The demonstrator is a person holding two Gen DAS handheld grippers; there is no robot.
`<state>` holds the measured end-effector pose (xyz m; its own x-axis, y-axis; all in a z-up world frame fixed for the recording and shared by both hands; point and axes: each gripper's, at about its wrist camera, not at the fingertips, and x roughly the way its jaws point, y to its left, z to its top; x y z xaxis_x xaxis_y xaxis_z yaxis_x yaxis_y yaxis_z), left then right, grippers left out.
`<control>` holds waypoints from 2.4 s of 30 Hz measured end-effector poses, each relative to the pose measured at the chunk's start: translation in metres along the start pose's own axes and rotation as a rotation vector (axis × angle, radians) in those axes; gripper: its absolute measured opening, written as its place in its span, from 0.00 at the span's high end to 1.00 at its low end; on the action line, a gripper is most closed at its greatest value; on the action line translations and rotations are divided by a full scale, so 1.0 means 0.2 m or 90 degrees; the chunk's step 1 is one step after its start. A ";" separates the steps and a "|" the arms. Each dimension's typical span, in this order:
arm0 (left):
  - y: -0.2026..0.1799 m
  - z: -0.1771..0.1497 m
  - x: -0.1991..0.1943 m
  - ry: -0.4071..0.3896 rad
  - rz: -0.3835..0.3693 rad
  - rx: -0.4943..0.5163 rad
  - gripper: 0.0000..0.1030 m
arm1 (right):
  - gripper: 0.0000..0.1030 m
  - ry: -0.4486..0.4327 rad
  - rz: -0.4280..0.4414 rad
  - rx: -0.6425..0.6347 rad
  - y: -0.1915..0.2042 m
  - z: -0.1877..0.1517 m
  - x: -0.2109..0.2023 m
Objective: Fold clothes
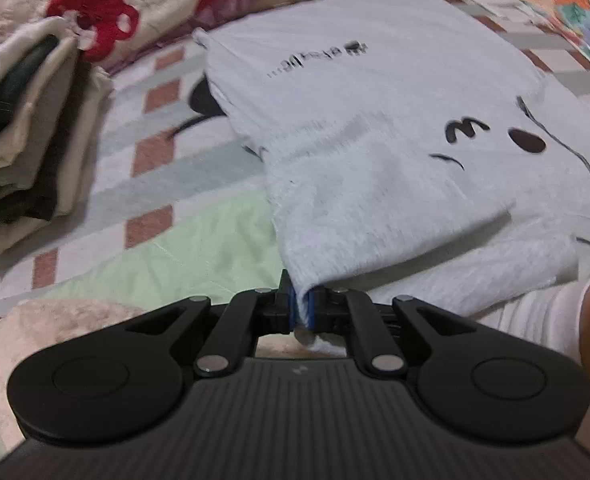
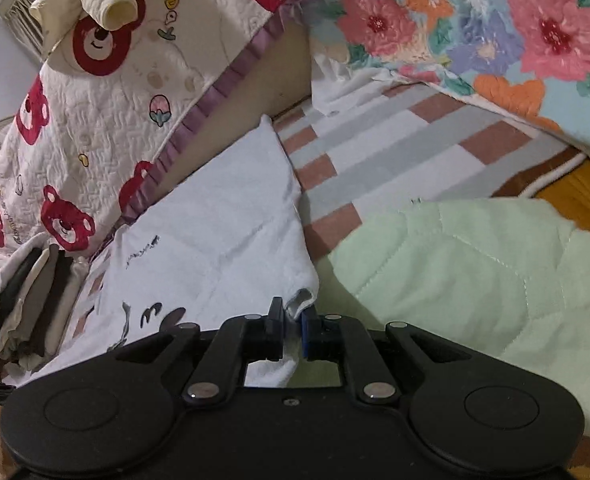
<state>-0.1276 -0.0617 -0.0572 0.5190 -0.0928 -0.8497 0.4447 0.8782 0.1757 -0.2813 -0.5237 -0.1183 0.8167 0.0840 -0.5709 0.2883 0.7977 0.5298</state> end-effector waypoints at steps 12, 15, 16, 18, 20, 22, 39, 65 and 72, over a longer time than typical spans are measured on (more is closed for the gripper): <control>0.08 -0.08 -0.13 -0.057 0.021 -0.118 0.95 | 0.85 0.033 0.023 0.071 -0.08 -0.06 0.05; 0.14 -0.13 -0.16 -0.067 -0.003 -0.242 0.95 | 0.78 0.042 0.029 0.091 -0.11 -0.08 0.07; 0.16 -0.15 -0.16 -0.066 -0.009 -0.279 0.95 | 0.73 0.044 0.031 0.097 -0.11 -0.09 0.07; 0.14 -0.19 -0.09 -0.026 -0.005 -0.276 0.95 | 0.58 0.050 0.035 0.110 -0.13 -0.10 0.08; 0.12 -0.17 -0.08 -0.014 -0.005 -0.257 0.95 | 0.60 0.055 0.034 0.106 -0.13 -0.11 0.09; 0.14 -0.15 -0.08 -0.014 -0.014 -0.258 0.95 | 0.77 0.059 0.015 0.058 -0.09 -0.10 0.11; 0.28 -0.15 -0.37 -0.197 -0.026 -0.331 0.95 | 0.90 -0.033 0.113 0.003 0.14 0.13 -0.07; 0.26 -0.20 -0.74 -0.168 -0.046 -0.263 0.95 | 0.90 -0.003 0.073 -0.006 0.36 0.15 -0.51; 0.39 0.04 -0.51 -0.173 -0.052 -0.239 0.95 | 0.90 0.022 0.040 -0.077 0.39 0.32 -0.32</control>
<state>-0.1412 0.0124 0.0473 0.6877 -0.2440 -0.6837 0.2227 0.9673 -0.1213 -0.2791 -0.5049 -0.0014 0.8129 0.1543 -0.5616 0.1735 0.8563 0.4865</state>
